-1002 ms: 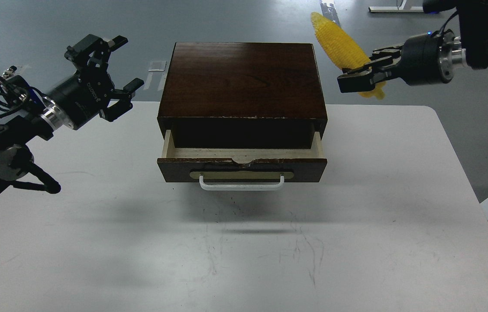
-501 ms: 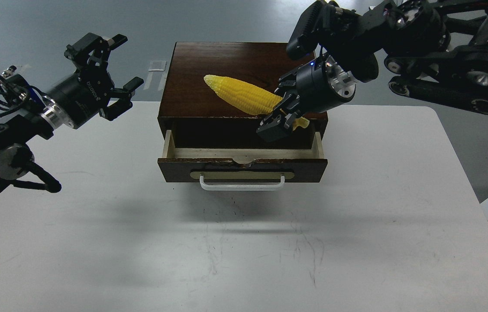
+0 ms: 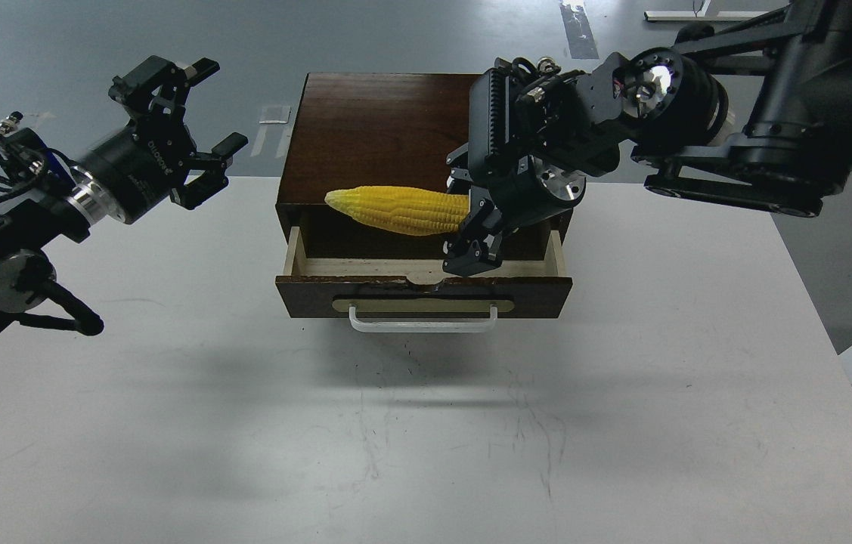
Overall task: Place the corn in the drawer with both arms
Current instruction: 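Carry the corn over the box and lower it into the open drawer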
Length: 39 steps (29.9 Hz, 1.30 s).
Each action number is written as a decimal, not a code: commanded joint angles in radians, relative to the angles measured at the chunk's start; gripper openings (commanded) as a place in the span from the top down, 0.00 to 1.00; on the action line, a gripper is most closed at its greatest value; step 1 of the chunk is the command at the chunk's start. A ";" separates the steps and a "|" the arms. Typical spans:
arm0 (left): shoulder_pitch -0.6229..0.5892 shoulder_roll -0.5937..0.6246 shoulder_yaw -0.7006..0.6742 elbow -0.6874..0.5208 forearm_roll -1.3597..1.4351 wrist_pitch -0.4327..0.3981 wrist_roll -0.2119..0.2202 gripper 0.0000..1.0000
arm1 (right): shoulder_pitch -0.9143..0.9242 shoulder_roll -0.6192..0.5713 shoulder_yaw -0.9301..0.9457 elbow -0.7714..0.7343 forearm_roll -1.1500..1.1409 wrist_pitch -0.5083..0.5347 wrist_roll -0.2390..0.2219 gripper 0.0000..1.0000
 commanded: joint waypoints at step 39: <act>-0.001 0.002 0.000 0.000 0.000 -0.005 -0.003 0.02 | 0.023 -0.171 0.054 0.007 0.396 -0.007 0.000 0.04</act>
